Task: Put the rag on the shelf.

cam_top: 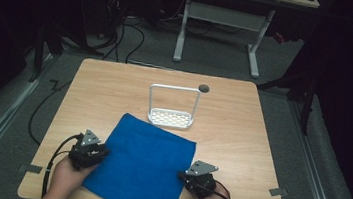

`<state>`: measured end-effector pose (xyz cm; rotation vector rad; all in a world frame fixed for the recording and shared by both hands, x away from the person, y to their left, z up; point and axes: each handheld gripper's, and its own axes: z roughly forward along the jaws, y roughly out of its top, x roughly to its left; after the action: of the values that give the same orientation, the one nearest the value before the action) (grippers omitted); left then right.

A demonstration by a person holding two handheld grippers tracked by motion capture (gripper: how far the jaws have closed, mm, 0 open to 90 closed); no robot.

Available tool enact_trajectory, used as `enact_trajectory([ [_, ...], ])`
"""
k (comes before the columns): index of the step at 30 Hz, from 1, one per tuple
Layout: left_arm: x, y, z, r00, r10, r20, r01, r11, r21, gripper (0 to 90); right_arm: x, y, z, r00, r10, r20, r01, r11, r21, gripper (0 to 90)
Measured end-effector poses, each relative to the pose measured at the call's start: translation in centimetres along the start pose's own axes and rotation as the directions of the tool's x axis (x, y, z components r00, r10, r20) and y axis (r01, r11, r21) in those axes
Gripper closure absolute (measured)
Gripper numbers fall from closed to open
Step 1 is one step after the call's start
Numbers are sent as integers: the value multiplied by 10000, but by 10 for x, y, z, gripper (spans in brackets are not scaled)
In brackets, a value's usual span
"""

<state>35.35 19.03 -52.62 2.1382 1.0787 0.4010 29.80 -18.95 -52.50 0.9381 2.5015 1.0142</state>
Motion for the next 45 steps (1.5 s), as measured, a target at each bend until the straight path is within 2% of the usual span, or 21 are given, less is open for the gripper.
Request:
enact_trajectory([
  [7, -3, -4, -3, 9998, -79, 176, 81, 9999, -81, 710, -8, -4, -4, 9994, 298, 198, -299, 9995, 67, 894],
  [14, -12, -6, -5, 9996, 102, 245, -101, 9999, -28, 709, -14, -5, -5, 9988, 400, 267, -401, 9992, 8, 894],
  [18, -17, -6, -5, 9988, 282, 400, -282, 9996, 4, 709, -23, -9, -8, 9968, 671, 426, -672, 9977, -9, 894],
  [22, -19, -5, -4, 9982, 285, 521, -284, 9996, -12, 709, -30, -11, -10, 9950, 865, 503, -861, 9962, -87, 895],
  [23, -21, -4, -3, 9974, 318, 646, -317, 9995, -16, 709, -35, -13, -11, 9927, 1046, 596, -1042, 9945, -102, 895],
  [26, -25, -3, -3, 9965, 430, 711, -432, 9991, 14, 709, -38, -15, -13, 9916, 1105, 677, -1101, 9939, -96, 894],
  [29, -34, -1, -1, 9942, 744, 775, -750, 9972, 56, 706, -44, -17, -15, 9887, 1210, 880, -1206, 9927, -104, 894],
  [36, -44, 0, 1, 9898, 971, 1041, -984, 9951, 70, 701, -53, -20, -19, 9836, 1394, 1147, -1391, 9902, -101, 894],
  [37, -48, 0, 1, 9873, 1048, 1192, -1061, 9943, 49, 700, -54, -21, -19, 9832, 1378, 1194, -1377, 9904, -89, 894],
  [39, -51, 0, 1, 9861, 1115, 1231, -1133, 9935, 71, 699, -56, -21, -20, 9822, 1392, 1261, -1392, 9902, -86, 893],
  [45, -65, 2, 3, 9774, 1537, 1450, -1562, 9877, 63, 690, -65, -25, -24, 9746, 1630, 1538, -1630, 9865, -122, 893],
])
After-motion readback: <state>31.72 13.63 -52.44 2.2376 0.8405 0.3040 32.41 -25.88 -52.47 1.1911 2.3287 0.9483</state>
